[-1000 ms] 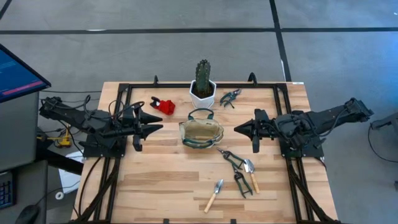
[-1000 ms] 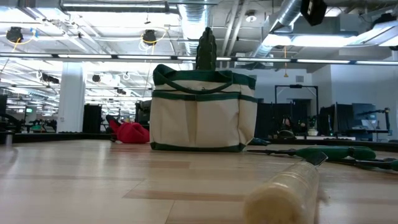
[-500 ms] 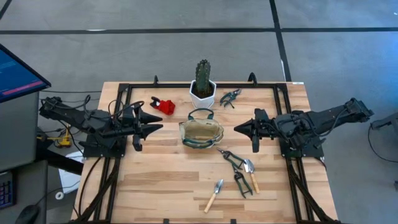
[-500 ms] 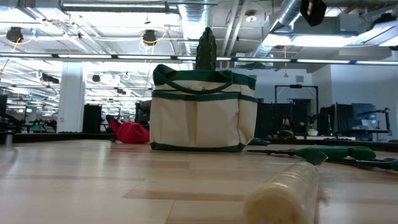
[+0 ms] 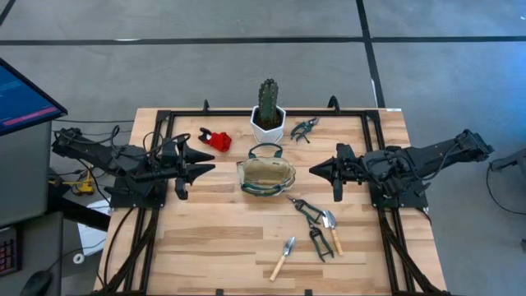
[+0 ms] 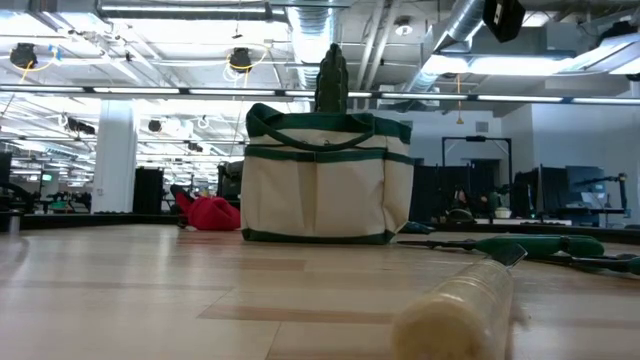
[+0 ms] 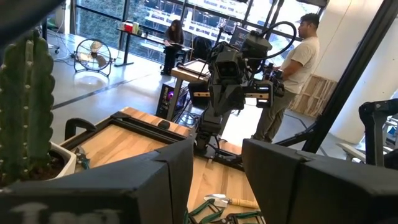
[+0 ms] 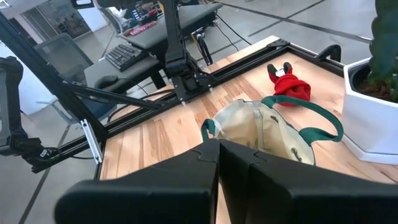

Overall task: Pick & Place Garden tools in Gardening bag
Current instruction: Put the middle green shear scissors into the gardening bag

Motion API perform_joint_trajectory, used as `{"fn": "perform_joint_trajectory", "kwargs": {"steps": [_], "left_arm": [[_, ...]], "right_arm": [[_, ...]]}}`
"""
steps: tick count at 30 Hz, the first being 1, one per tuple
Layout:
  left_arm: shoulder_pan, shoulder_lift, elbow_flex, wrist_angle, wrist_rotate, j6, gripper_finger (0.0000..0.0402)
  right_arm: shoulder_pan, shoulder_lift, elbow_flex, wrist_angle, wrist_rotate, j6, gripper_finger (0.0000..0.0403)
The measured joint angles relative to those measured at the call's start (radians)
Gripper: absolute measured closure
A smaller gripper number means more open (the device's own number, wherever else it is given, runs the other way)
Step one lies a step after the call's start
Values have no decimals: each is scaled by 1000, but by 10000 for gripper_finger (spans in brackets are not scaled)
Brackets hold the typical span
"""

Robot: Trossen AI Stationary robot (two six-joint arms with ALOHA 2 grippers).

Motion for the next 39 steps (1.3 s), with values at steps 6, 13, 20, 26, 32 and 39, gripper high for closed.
{"fn": "perform_joint_trajectory", "kwargs": {"steps": [6, 13, 20, 26, 32, 39], "left_arm": [[0, 0, 0, 0, 0, 0, 275], [0, 0, 0, 0, 0, 0, 275], [0, 0, 0, 0, 0, 1, 275], [0, 0, 0, 0, 0, 0, 275], [0, 0, 0, -1, 0, 2, 275], [0, 0, 0, 0, 0, 2, 275]], "right_arm": [[0, 0, 0, -1, 0, 0, 403], [0, 0, 0, -1, 0, 0, 403], [0, 0, 0, -1, 0, 1, 403], [0, 8, 0, 3, 0, 1, 403], [0, 20, 0, 4, 0, 2, 403], [0, 46, 0, -2, -1, 2, 403]]}}
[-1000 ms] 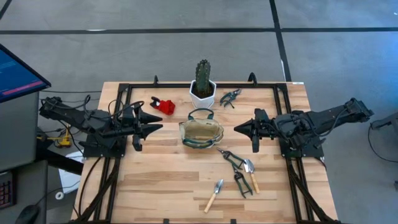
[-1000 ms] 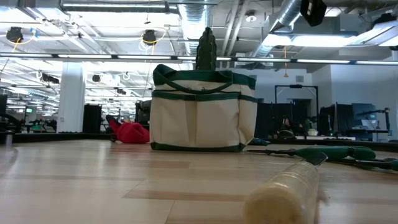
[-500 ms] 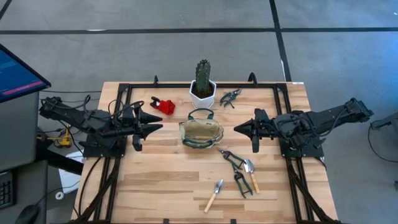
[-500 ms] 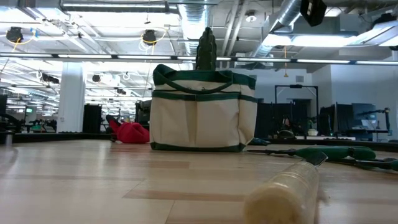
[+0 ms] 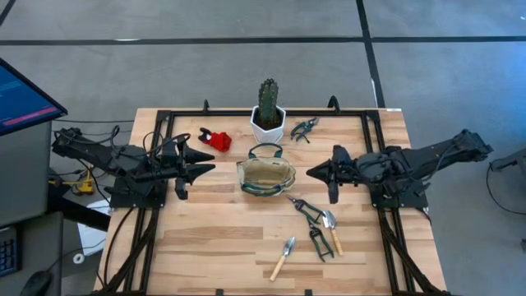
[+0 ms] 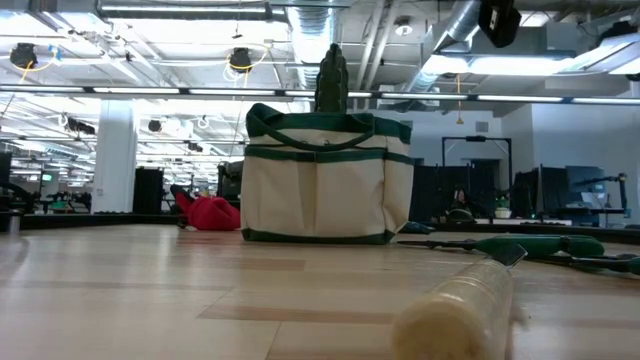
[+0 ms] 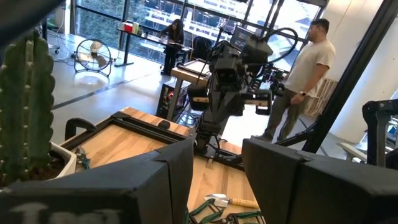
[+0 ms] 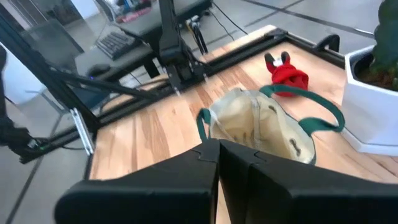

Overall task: Pick & Place Garden tools in Gardening bag
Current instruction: Put the middle green shear scissors into the gardening bag

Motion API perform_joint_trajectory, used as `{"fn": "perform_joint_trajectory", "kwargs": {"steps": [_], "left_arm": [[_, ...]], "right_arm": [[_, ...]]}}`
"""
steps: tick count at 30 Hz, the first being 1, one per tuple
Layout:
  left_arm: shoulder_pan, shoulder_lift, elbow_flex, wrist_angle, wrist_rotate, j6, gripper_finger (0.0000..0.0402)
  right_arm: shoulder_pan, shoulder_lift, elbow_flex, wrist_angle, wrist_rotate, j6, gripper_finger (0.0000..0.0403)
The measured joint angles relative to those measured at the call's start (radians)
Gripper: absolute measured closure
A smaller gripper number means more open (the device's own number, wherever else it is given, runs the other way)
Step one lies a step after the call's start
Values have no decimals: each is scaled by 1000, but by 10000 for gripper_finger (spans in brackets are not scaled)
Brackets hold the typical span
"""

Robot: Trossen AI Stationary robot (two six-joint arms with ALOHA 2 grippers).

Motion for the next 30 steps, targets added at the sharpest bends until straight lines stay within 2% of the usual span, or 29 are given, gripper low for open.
{"fn": "perform_joint_trajectory", "kwargs": {"steps": [4, 10, 20, 30], "left_arm": [[0, 0, 0, 0, 0, 0, 275], [0, 0, 0, 0, 0, 0, 275], [0, 0, 0, -1, 0, -2, 275], [0, 0, 0, -6, 0, -2, 275]], "right_arm": [[0, 30, 1, 3, 0, 9, 403], [3, 56, 1, -61, -3, 268, 403], [44, 51, 1, -275, 24, 514, 403], [95, 53, 178, -680, 23, 721, 403]]}}
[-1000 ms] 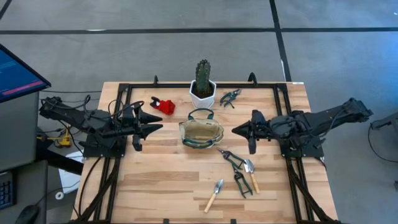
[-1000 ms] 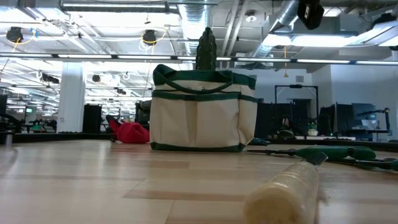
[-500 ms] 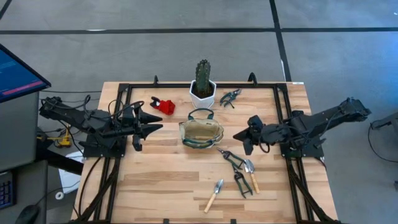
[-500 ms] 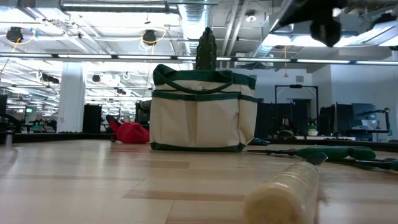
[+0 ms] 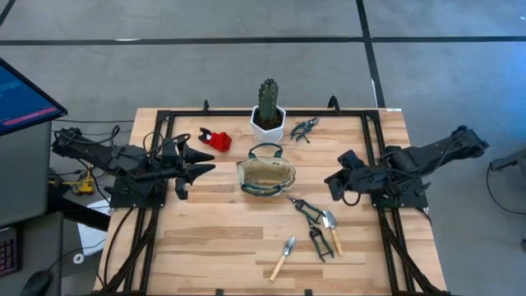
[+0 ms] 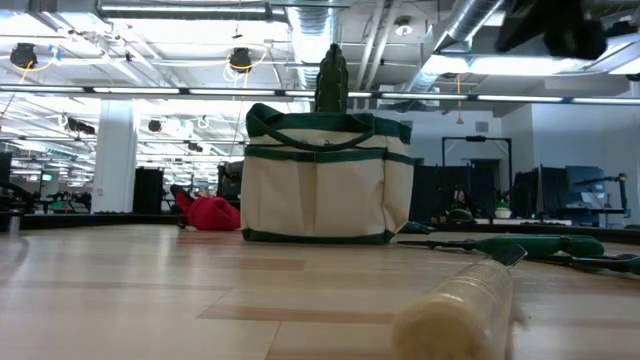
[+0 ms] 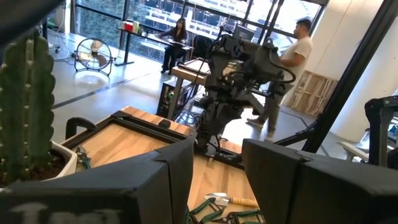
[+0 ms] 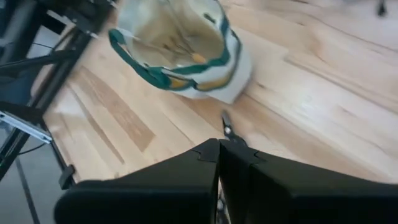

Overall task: Pick & Place Garden tools in Gardening bag
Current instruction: Put the middle green shear scissors into the gardening bag

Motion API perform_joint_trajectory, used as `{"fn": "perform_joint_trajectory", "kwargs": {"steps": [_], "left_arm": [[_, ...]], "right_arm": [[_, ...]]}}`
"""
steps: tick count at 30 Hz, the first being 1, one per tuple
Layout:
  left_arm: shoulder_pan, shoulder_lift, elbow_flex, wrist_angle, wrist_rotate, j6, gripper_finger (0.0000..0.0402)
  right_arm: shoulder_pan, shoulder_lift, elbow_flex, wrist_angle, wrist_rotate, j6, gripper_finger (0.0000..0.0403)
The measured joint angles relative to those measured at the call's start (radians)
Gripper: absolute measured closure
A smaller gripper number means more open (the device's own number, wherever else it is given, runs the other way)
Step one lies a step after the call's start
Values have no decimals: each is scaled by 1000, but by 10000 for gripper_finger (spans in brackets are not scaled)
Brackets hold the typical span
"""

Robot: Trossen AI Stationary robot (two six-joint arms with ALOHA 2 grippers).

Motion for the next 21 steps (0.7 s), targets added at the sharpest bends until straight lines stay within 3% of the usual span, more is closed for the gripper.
{"fn": "perform_joint_trajectory", "kwargs": {"steps": [6, 11, 15, 21], "left_arm": [[0, 0, 0, -3, 0, 0, 275], [0, 0, 0, -3, 0, 1, 275], [0, 0, 0, -3, 0, 1, 275], [0, 0, 0, -4, 0, 2, 275]], "right_arm": [[29, 0, 72, -183, -31, 134, 403], [35, 11, 74, -219, -100, 174, 403], [34, 47, 74, -176, -141, 98, 403], [34, 152, 74, -26, -246, -214, 403]]}}
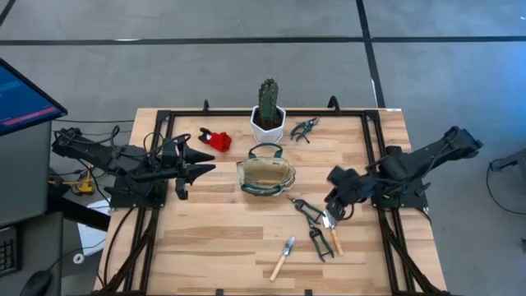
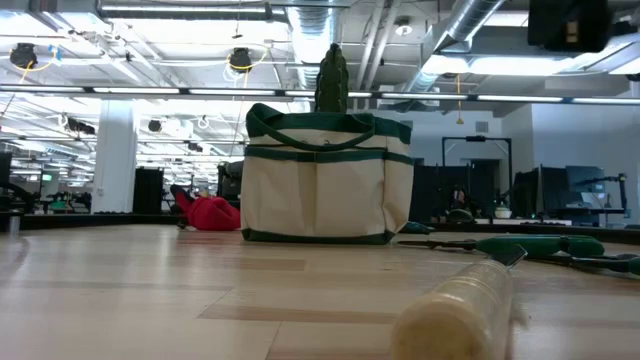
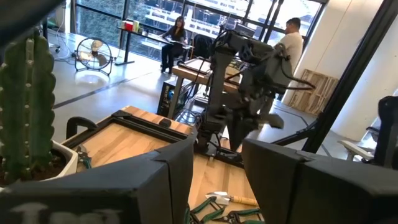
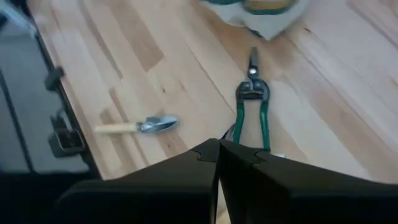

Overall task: Pick & Place Garden tools in Gardening bag
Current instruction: Put the middle green shear scissors into the gardening bag

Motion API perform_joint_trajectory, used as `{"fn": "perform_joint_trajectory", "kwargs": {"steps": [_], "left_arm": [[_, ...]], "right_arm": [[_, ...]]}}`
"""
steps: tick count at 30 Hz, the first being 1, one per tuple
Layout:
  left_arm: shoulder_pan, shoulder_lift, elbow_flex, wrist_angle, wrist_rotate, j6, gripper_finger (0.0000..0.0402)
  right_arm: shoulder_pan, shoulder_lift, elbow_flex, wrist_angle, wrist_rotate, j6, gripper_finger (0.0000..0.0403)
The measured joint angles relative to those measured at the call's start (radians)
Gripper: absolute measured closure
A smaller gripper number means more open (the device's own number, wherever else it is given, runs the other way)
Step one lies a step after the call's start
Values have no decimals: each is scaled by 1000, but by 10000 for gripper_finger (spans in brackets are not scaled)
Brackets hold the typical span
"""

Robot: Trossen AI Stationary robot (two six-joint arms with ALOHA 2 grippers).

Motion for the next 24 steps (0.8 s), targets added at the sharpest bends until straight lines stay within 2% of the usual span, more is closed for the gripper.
{"fn": "perform_joint_trajectory", "kwargs": {"steps": [4, 12, 24], "left_arm": [[0, 0, 0, -2, 0, 0, 275], [0, 0, 0, -2, 0, 0, 275], [0, 0, 0, -8, 0, 0, 275]], "right_arm": [[-9, 72, 0, 24, -18, -78, 403], [-9, 149, 0, 14, -46, -92, 403], [-34, 159, -1, 79, -71, -197, 403]]}}
